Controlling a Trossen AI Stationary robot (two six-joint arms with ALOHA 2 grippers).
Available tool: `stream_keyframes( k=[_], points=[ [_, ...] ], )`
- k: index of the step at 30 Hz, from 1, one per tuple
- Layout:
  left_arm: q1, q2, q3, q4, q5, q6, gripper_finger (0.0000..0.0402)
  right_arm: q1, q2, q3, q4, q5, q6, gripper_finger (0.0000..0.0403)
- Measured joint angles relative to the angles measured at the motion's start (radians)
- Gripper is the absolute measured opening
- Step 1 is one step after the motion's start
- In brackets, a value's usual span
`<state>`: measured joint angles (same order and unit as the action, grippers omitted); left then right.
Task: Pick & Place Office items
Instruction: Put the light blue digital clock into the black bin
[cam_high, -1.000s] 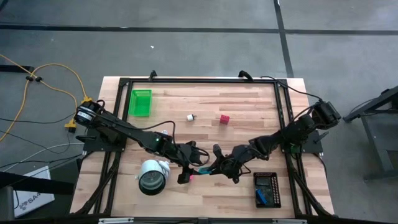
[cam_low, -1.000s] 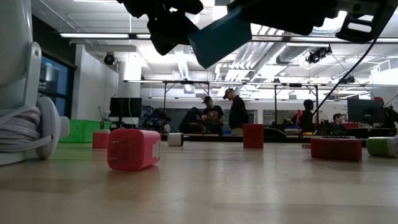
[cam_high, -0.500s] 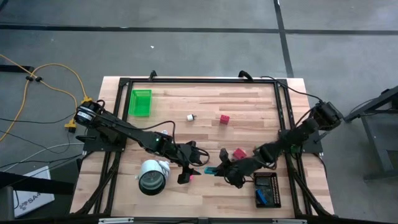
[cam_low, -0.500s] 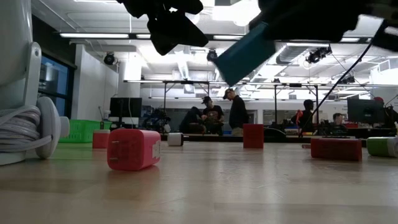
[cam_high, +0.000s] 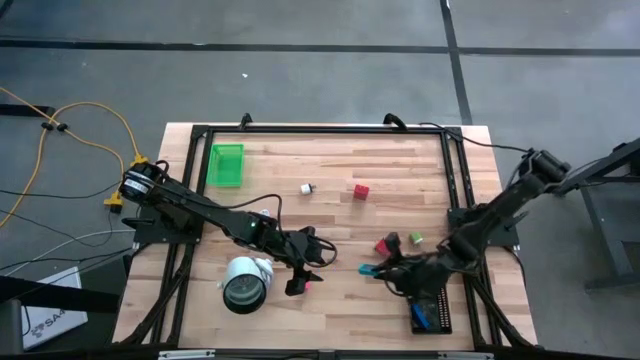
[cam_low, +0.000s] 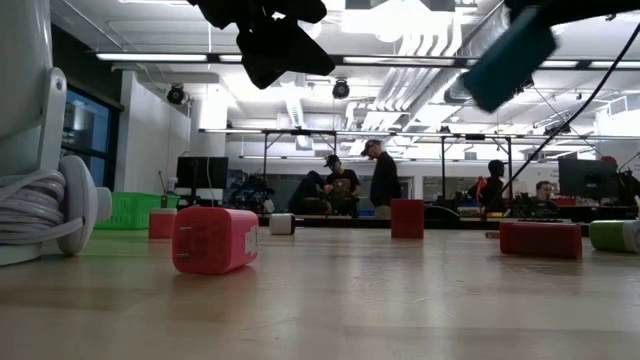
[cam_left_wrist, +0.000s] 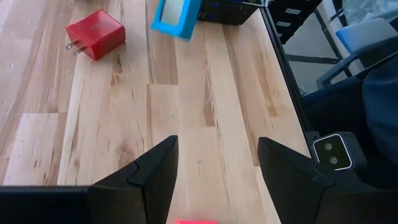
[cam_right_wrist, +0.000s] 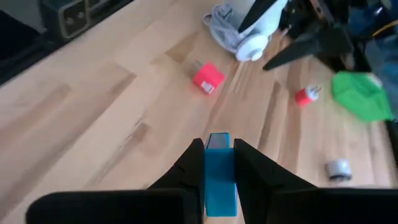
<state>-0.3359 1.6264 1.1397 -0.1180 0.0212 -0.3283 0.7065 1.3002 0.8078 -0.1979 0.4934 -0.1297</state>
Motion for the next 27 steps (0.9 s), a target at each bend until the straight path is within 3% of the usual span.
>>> stream_keyframes(
  k=[8,18,27],
  points=[
    [0.000,0.000,0.000,0.000,0.000,0.000,0.0214,0.087,-0.135,0.000,-0.149,-0.027,0.244,0.0050],
    [0.000,0.000,0.000,0.015,0.000,0.000,0.0214,0.097,-0.180,0.000,-0.317,-0.327,0.545,0.0050],
    [0.000,0.000,0.000,0.017,-0.009,0.000,0.0214,0.057,-0.190,0.000,-0.325,-0.635,0.763,0.0050]
  ],
)
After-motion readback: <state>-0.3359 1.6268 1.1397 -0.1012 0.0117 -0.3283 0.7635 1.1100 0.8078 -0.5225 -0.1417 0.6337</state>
